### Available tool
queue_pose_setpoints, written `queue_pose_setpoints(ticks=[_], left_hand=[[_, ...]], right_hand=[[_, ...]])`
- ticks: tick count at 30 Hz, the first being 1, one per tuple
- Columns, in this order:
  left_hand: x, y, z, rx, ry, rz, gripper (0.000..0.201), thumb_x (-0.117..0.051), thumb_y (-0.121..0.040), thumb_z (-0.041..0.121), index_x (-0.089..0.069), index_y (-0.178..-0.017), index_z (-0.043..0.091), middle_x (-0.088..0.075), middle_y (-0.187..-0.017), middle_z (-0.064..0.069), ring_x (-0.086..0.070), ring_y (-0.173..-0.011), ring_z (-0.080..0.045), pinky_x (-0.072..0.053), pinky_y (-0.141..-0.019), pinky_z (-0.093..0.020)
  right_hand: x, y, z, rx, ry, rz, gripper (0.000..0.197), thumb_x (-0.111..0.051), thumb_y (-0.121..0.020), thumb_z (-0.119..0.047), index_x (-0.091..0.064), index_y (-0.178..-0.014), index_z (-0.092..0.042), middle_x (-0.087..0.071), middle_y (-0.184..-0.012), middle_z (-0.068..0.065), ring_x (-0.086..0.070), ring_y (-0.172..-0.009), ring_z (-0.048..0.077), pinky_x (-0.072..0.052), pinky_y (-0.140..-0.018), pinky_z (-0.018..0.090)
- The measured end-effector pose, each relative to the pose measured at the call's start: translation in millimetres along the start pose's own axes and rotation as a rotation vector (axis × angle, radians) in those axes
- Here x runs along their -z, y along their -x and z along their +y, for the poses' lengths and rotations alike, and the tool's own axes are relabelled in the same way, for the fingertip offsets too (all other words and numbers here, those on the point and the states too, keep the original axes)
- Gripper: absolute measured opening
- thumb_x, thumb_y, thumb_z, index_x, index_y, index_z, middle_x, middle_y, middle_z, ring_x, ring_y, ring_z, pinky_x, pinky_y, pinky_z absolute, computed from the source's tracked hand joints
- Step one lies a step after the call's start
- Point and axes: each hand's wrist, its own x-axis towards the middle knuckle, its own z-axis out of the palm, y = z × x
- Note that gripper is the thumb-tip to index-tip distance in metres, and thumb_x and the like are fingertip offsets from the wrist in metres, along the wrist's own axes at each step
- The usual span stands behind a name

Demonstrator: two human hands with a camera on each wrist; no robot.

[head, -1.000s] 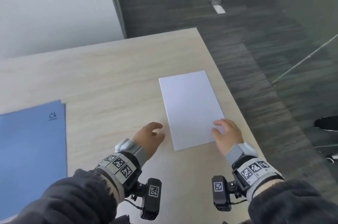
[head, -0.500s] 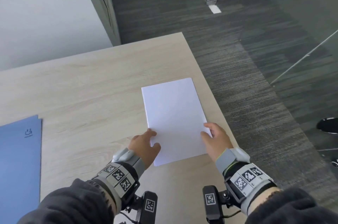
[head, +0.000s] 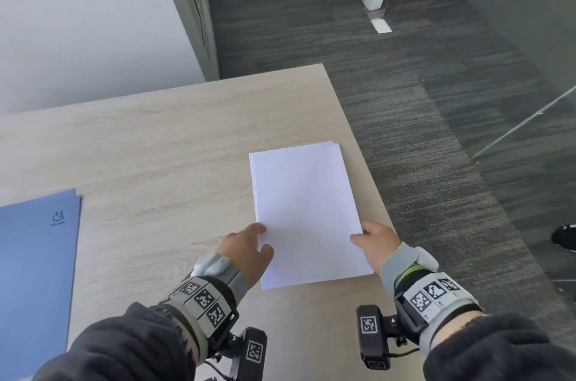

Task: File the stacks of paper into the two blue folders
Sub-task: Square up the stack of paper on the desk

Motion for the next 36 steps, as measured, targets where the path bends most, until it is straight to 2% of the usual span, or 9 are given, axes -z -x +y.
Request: queue_pose_setpoints(ticks=[3, 5, 8, 13, 19, 23, 28, 34, 36], left_hand=[[-5, 0, 0, -0.106, -0.024, 0.014, 0.054, -0.049, -0.088, 0.036, -0.042, -0.141, 0.034, -0.042, -0.154, 0.011, -0.05, -0.129, -0.019, -0.043, -0.105, -0.036], [-9, -1, 1, -0.159, -0.083, -0.006, 0.059, -0.048, -0.089, 0.037, -0.035, -0.146, 0.034, -0.023, -0.162, 0.016, -0.036, -0.14, -0.021, -0.037, -0.111, -0.036], [-16, -3, 4, -0.197, -0.16, -0.031, 0.06, -0.047, -0.091, 0.04, -0.031, -0.149, 0.035, -0.016, -0.163, 0.019, -0.026, -0.143, -0.021, -0.038, -0.109, -0.034], [-21, -2, 4, -0.206, -0.17, -0.024, 0.061, -0.045, -0.089, 0.041, -0.032, -0.148, 0.035, -0.014, -0.163, 0.021, -0.024, -0.142, -0.019, -0.042, -0.106, -0.036], [-22, -4, 1, -0.207, -0.162, -0.018, 0.062, -0.046, -0.088, 0.04, -0.032, -0.148, 0.035, -0.014, -0.163, 0.022, -0.023, -0.142, -0.018, -0.041, -0.108, -0.037], [-23, -5, 1, -0.213, -0.163, -0.012, 0.061, -0.046, -0.088, 0.04, -0.033, -0.148, 0.035, -0.015, -0.163, 0.023, -0.023, -0.142, -0.017, -0.041, -0.108, -0.036], [-22, -6, -1, -0.222, -0.165, -0.002, 0.06, -0.046, -0.088, 0.039, -0.035, -0.147, 0.035, -0.016, -0.162, 0.023, -0.024, -0.142, -0.017, -0.041, -0.107, -0.035], [-22, -7, -1, -0.221, -0.15, -0.012, 0.061, -0.047, -0.089, 0.04, -0.031, -0.148, 0.036, -0.011, -0.164, 0.02, -0.024, -0.143, -0.021, -0.041, -0.106, -0.036], [-21, -8, -2, -0.204, -0.15, -0.025, 0.067, -0.046, -0.09, 0.041, -0.023, -0.152, 0.035, -0.006, -0.165, 0.019, -0.022, -0.144, -0.023, -0.04, -0.106, -0.036]], right_hand=[[0, 3, 1, 0.063, 0.15, 0.125, 0.024, -0.051, -0.077, -0.008, -0.04, -0.057, -0.016, -0.038, -0.059, 0.003, -0.03, -0.056, 0.02, -0.024, -0.057, 0.029], [0, 5, 3, 0.12, 0.21, 0.189, 0.031, -0.053, -0.076, -0.012, -0.03, -0.056, -0.016, -0.038, -0.066, -0.001, -0.028, -0.054, 0.021, -0.021, -0.055, 0.029], [-1, 10, 3, 0.157, 0.214, 0.259, 0.032, -0.055, -0.077, -0.016, -0.03, -0.058, -0.013, -0.042, -0.076, -0.005, -0.032, -0.055, 0.019, -0.022, -0.054, 0.029], [-2, 13, 1, 0.134, 0.166, 0.197, 0.028, -0.051, -0.078, -0.025, -0.028, -0.064, -0.018, -0.03, -0.063, -0.002, -0.026, -0.057, 0.02, -0.022, -0.058, 0.032], [3, 19, -6, 0.145, -0.023, 0.21, 0.021, -0.057, -0.085, -0.018, -0.051, -0.079, 0.002, -0.041, -0.071, 0.009, -0.034, -0.062, 0.021, -0.025, -0.053, 0.03], [6, 21, -6, 0.176, -0.065, 0.253, 0.013, -0.06, -0.086, -0.017, -0.066, -0.097, -0.015, -0.064, -0.091, -0.001, -0.055, -0.074, 0.016, -0.041, -0.06, 0.025], [4, 9, 4, 0.131, -0.275, 0.169, 0.028, -0.068, -0.077, -0.016, -0.064, -0.101, -0.028, -0.071, -0.101, -0.001, -0.069, -0.092, 0.02, -0.055, -0.081, 0.038], [9, 4, 12, 0.033, -0.083, -0.003, 0.014, -0.063, -0.086, -0.008, -0.068, -0.098, -0.014, -0.073, -0.093, 0.008, -0.068, -0.078, 0.028, -0.053, -0.062, 0.031], [10, 4, 16, 0.057, -0.1, 0.029, 0.018, -0.062, -0.086, -0.004, -0.068, -0.095, -0.019, -0.073, -0.095, 0.01, -0.068, -0.082, 0.028, -0.054, -0.07, 0.033]])
